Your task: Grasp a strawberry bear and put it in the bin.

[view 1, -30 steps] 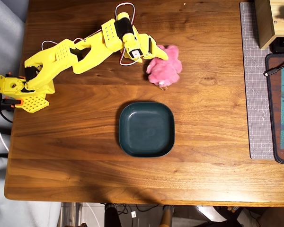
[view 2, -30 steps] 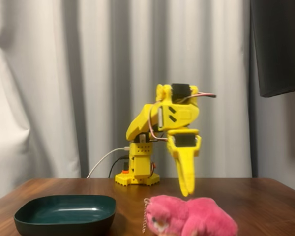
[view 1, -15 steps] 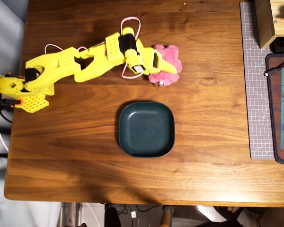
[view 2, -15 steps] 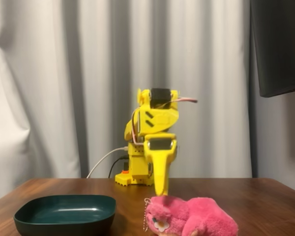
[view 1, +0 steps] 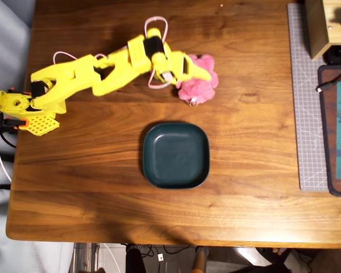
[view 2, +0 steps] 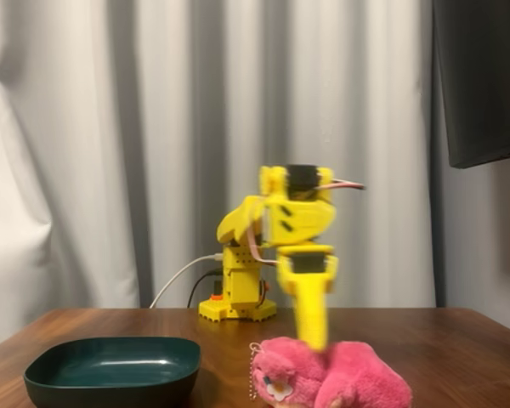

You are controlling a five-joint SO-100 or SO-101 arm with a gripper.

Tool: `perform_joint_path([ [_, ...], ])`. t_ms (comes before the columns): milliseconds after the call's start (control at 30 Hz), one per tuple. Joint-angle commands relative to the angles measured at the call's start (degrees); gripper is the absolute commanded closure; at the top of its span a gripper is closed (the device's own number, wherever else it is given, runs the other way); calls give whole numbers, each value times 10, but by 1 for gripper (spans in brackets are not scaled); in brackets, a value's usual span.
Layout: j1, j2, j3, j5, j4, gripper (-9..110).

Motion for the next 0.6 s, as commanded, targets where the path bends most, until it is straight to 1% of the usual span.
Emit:
perform_joint_path([
  [0,11,4,-47,10,4,61],
  [233,-23,-40,-99,10,4,61],
  [467,-42,-58,-99,9,-4,61],
  [567,-43,-58,-99,9,-4,64],
])
